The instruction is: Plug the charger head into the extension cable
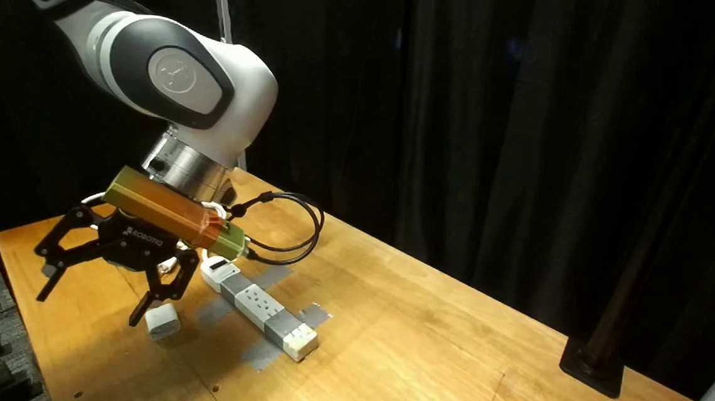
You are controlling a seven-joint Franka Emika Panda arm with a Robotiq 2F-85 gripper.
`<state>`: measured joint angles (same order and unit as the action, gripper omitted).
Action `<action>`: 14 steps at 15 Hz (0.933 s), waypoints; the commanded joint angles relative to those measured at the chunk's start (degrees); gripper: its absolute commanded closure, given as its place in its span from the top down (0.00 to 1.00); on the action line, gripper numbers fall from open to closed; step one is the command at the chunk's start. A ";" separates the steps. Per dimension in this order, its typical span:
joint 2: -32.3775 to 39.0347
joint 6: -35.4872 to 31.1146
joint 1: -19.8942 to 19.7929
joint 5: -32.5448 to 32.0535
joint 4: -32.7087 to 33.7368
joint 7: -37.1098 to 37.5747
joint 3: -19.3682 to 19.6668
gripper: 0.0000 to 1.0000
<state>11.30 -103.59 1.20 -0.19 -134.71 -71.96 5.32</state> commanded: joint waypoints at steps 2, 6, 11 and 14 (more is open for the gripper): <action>1.43 -12.84 -4.33 3.09 -1.93 -6.22 -2.39 1.00; 4.81 -25.32 -8.82 14.48 -3.55 -15.54 -4.22 1.00; 8.23 -32.99 -16.42 33.40 -4.96 -33.63 -8.53 1.00; 9.94 -35.67 -20.04 44.09 -6.85 -47.36 -12.19 1.00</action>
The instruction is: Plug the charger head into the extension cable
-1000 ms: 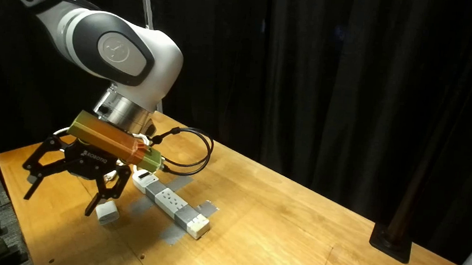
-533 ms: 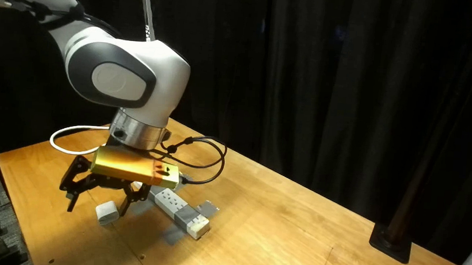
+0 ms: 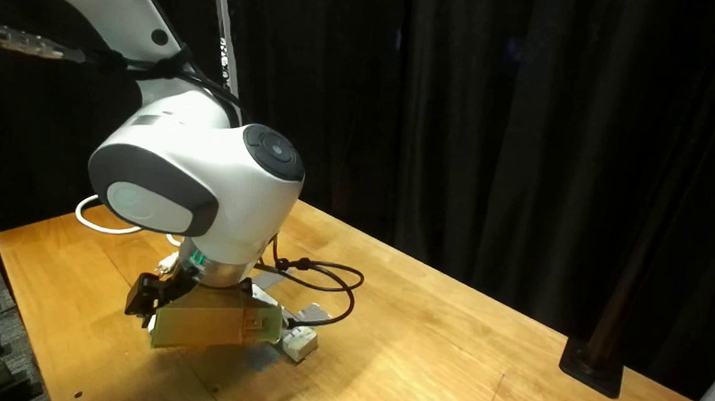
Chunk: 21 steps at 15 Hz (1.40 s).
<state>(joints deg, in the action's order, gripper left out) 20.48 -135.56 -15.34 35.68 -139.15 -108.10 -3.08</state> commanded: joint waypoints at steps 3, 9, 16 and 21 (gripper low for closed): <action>2.50 -6.84 -2.44 18.40 -4.57 -23.90 -3.83 1.00; 5.30 -11.86 2.16 40.32 -6.71 -45.42 -4.10 1.00; 5.27 -12.58 -1.63 44.79 -6.15 -50.05 -10.27 1.00; 6.59 -11.51 -2.57 40.86 -5.85 -49.35 -9.47 1.00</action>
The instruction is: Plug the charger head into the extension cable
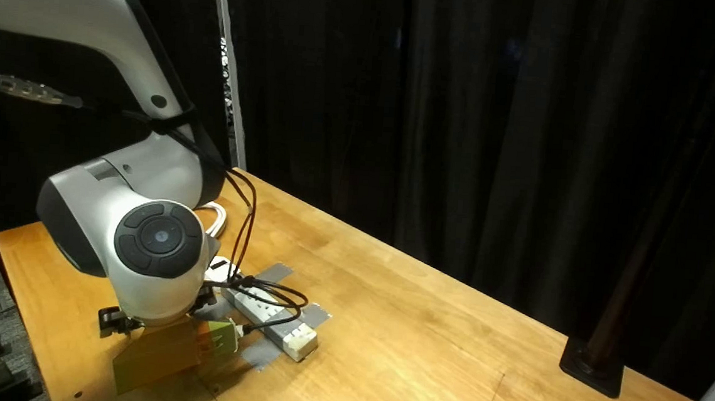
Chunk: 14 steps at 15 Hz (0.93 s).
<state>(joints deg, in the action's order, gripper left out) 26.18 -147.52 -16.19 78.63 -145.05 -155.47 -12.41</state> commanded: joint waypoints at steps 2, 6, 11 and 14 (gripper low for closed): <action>1.62 0.15 -2.16 -3.24 0.44 -1.98 0.32 1.00; 1.76 -0.91 -2.90 -2.45 1.27 -1.99 0.04 0.59; 2.50 1.27 3.26 -0.90 1.50 -2.81 6.26 0.34; 4.10 3.11 7.70 -6.00 3.07 3.14 9.86 0.29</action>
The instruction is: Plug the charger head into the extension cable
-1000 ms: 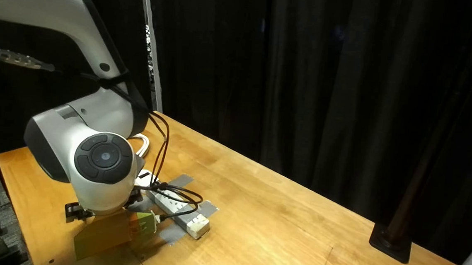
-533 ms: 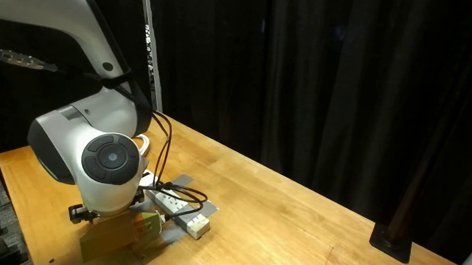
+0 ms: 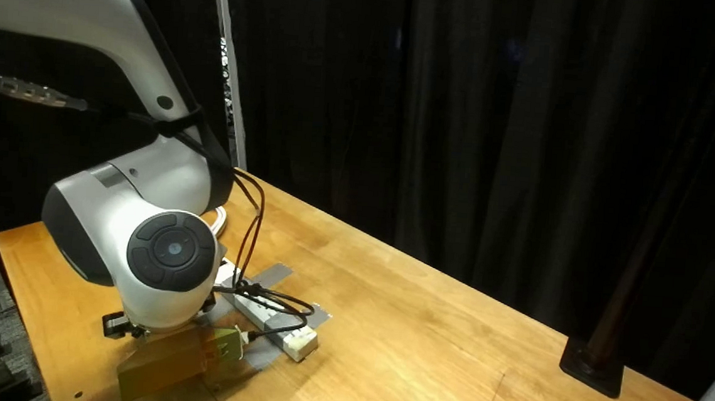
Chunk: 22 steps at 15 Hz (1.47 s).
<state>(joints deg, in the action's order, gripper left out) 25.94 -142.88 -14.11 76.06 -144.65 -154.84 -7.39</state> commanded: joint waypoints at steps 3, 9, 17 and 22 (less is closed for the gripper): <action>4.72 -1.40 8.64 -5.63 3.60 5.45 6.54 0.86; 4.71 -1.13 9.29 -3.94 3.74 5.05 7.33 1.00; 1.77 -2.77 9.23 6.67 -0.10 1.38 8.98 1.00; 0.65 -1.93 9.30 10.09 -1.79 -1.13 10.88 1.00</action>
<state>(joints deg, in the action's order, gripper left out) 27.59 -143.30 -5.10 84.03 -144.41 -152.10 1.19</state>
